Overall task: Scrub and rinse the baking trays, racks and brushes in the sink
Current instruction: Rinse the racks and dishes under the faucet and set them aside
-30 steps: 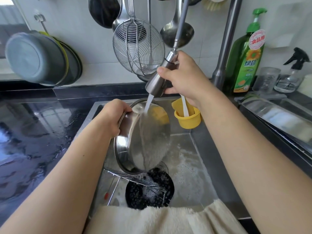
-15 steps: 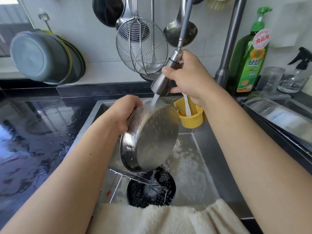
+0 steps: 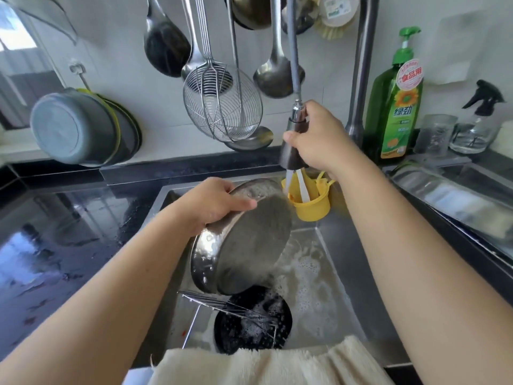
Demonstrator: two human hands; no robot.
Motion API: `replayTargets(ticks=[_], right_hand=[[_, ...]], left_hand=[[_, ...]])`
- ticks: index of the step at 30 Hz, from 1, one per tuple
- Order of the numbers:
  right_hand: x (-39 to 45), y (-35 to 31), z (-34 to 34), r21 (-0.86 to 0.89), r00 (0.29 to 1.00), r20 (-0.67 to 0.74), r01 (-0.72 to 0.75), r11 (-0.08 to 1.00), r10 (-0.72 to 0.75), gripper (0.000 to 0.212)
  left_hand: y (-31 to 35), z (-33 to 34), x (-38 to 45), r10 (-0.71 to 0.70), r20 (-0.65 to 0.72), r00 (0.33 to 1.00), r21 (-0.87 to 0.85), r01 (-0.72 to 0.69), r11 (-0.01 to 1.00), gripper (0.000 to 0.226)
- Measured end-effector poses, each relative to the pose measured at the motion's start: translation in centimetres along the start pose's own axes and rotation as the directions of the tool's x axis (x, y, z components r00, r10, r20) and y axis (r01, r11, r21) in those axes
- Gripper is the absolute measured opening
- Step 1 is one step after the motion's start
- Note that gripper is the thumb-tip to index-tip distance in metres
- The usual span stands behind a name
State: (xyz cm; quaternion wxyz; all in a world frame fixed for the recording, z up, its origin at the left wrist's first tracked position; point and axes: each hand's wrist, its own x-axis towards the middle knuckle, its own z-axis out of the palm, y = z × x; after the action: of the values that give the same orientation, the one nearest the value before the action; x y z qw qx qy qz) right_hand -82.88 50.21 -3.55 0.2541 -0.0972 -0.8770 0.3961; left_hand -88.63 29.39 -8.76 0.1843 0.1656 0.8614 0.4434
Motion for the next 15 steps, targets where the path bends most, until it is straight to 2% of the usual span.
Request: replayTargets(ticks=[2,5,8,9,10,12,13,15], right_hand=[[-0.1,0.3,-1.2,-0.068,1.000,0.005,0.014,0.998,-0.014,0.022],[0.0,0.2,-2.7,-0.077,0.991,0.134,0.000,0.997,0.011,0.023],[-0.3,-0.3,-3.4,0.069,0.964,0.260,-0.071,0.995,0.051,0.023],[-0.4,-0.5,-3.5,0.105,0.956,0.289,-0.084,0.991,0.050,0.021],[-0.5,-0.6,-3.6,0.133,0.947,0.317,-0.090,0.987,0.044,0.019],[-0.9,-1.1,-3.5,0.189,0.928,0.373,-0.100,0.977,0.023,0.019],[-1.1,-1.4,-3.4,0.223,0.918,0.396,-0.107,0.969,0.011,0.020],[-1.3,-1.8,-2.8,0.297,0.906,0.424,-0.131,0.946,-0.008,0.020]], left_hand=[[1.7,-0.5,-0.5,0.100,-0.007,0.995,0.271,-0.094,0.958,0.031],[4.1,-1.3,-2.5,0.239,0.092,0.967,0.554,-0.249,0.794,0.028],[4.0,-2.4,-4.9,0.247,0.211,0.946,0.786,-0.314,0.532,0.026],[3.3,-2.9,-5.6,0.260,0.243,0.934,0.851,-0.334,0.405,0.025],[2.4,-3.3,-6.2,0.313,0.292,0.904,0.894,-0.374,0.247,0.025],[-0.3,-3.8,-6.5,0.460,0.452,0.765,0.870,-0.491,-0.038,0.025],[-1.6,-4.0,-6.6,0.485,0.518,0.705,0.837,-0.534,-0.117,0.023],[-3.7,-4.5,-6.5,0.510,0.587,0.628,0.790,-0.581,-0.195,0.019]])
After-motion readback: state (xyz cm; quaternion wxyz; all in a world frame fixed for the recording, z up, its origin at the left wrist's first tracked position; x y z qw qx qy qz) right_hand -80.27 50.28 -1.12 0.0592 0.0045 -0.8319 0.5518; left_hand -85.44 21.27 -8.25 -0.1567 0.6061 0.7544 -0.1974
